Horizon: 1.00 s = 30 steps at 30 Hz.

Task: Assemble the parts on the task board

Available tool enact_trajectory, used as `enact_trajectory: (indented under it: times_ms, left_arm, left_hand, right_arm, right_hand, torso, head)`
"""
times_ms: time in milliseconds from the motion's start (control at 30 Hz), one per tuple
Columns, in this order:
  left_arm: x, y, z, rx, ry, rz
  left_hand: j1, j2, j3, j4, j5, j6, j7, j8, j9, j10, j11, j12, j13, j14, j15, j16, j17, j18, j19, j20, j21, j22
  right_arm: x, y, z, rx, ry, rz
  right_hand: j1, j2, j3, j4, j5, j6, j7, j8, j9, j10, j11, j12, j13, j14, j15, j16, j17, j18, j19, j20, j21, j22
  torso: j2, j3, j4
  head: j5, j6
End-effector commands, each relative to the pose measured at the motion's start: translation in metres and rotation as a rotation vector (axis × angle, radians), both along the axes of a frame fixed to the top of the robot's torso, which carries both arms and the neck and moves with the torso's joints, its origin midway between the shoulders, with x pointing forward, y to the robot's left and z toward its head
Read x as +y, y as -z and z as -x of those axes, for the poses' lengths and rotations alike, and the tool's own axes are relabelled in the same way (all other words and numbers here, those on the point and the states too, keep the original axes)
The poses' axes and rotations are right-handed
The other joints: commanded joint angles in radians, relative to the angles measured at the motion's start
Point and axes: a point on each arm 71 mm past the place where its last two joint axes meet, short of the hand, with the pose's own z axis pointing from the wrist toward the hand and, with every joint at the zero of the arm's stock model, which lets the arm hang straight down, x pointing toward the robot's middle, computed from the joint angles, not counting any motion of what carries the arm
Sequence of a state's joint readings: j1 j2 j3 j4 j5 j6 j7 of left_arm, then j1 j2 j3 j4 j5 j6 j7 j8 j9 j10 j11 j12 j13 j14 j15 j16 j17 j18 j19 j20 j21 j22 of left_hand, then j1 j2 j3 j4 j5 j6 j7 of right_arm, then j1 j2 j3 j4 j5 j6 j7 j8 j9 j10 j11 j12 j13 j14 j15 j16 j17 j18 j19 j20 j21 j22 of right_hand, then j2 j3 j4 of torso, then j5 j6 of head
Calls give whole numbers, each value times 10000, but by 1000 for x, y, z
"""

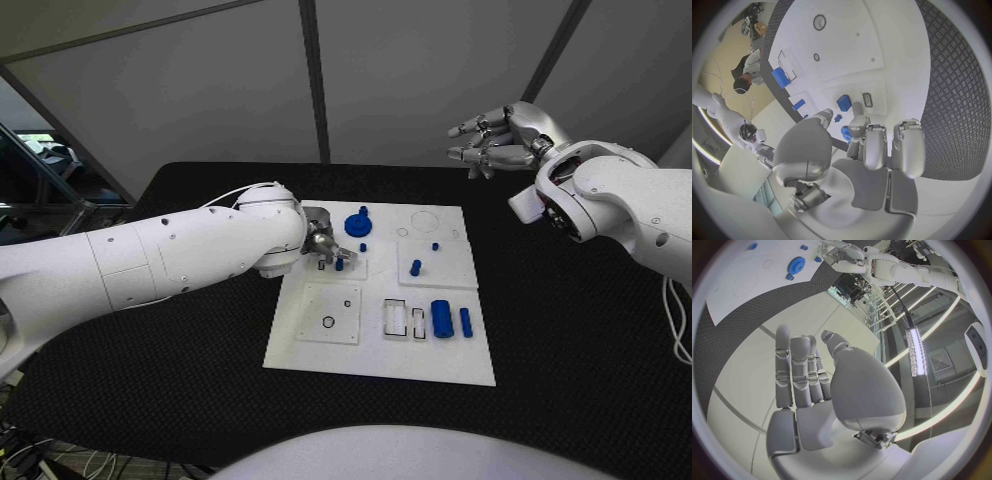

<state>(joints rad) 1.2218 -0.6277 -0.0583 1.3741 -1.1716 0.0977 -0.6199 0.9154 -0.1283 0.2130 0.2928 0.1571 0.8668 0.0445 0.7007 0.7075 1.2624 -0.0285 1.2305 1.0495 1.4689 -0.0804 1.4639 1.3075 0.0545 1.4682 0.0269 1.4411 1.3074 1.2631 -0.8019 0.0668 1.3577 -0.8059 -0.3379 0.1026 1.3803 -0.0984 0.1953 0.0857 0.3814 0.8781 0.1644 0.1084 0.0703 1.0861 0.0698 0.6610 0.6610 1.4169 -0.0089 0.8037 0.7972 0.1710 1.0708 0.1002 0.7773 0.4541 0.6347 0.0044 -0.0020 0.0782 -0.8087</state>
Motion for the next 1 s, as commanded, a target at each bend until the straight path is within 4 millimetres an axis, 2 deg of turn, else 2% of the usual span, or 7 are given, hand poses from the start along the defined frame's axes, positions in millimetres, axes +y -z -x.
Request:
enact_trajectory:
  times_ms: [33, 367, 467, 600, 700, 900, 1000]
  left_arm:
    - [0, -6, -2, -136, -115, 102]
    - [8, -40, -9, -452, -254, 719]
    - [18, -54, -15, -285, -85, 474]
    - [30, -67, -32, -217, -255, 211]
    - [37, -71, -45, -235, -606, 176]
    - [49, -69, -66, -282, -1300, 32]
    - [52, -67, -70, -224, -1434, -53]
  left_hand:
    - [-125, 56, -294, 0, 1, 41, -38, 20, 19, 87, 10, 53, 22, 701, -72, -69, 1593, -154, 411, -83, 54, 811]
    - [187, 200, -1054, -15, 5, -72, -6, -26, 4, -7, 37, -11, -84, 700, -55, -78, 1589, -153, 409, -76, 39, 817]
    - [857, 377, -1234, -60, 18, -439, 151, -373, -202, -318, 163, -267, -436, 694, 40, -95, 1577, -117, 333, -7, -104, 639]
    - [1479, 635, -1356, -32, 32, -844, 437, -1121, -836, -669, 406, -560, -860, 689, 249, -107, 1567, -68, 229, 161, -302, 402]
    - [1603, 599, -1619, -26, 31, -914, 546, -1486, -1233, -777, 497, -635, -998, 686, 327, -110, 1564, -58, 214, 251, -332, 380]
    - [1637, 653, -1878, -18, 27, -846, 574, -1678, -1527, -763, 533, -592, -990, 686, 354, -106, 1568, -60, 224, 300, -317, 414]
    - [1660, 720, -1921, -20, 29, -782, 574, -1693, -1591, -744, 534, -569, -973, 687, 357, -101, 1571, -61, 226, 307, -315, 421]
  right_arm:
    - [0, -1, 0, 8, -76, 12]
    - [-3, -1, -1, -2, 12, 43]
    - [-4, -1, -1, -2, 36, 52]
    - [-4, -1, -1, -2, 42, 54]
    - [-3, -1, -2, -1, 30, 52]
    - [-1, 0, -2, 4, -13, 44]
    - [-1, 0, -2, 5, -12, 45]
  right_hand:
    - [25, -55, 47, 22, 50, -79, 24, 40, 1, -11, 30, -39, -15, 15, 19, -68, -12, 121, 26, 3, -60, -9]
    - [14, -60, 53, 29, 51, -94, 28, 35, -1, -25, 35, -43, -21, -1, 23, -129, -52, 121, 20, 6, -77, -17]
    - [14, -60, 53, 30, 51, -94, 28, 35, -1, -25, 35, -44, -21, -2, 23, -130, -52, 121, 20, 6, -77, -17]
    - [12, -59, 54, 31, 51, -95, 29, 35, -1, -26, 35, -44, -22, -1, 23, -128, -48, 121, 19, 6, -79, -18]
    - [10, -59, 55, 33, 51, -96, 29, 35, -1, -27, 36, -44, -22, -1, 24, -126, -42, 121, 19, 7, -82, -20]
    - [10, -59, 55, 33, 51, -96, 29, 35, -1, -27, 36, -44, -22, -1, 24, -126, -42, 121, 19, 7, -82, -20]
    - [10, -59, 55, 33, 51, -96, 29, 35, -1, -27, 36, -44, -22, -1, 24, -126, -42, 121, 19, 7, -82, -20]
  torso:
    - [12, 4, 1]
    - [16, 13, 6]
    - [16, 3, 17]
    - [4, 9, 27]
    - [13, 4, -1]
    - [39, 2, -98]
    - [54, -15, -101]
  head:
    - [-1, 20]
    - [-28, 14]
    - [-43, 34]
    - [-16, 39]
    - [14, 76]
    - [153, 118]
    - [123, 139]
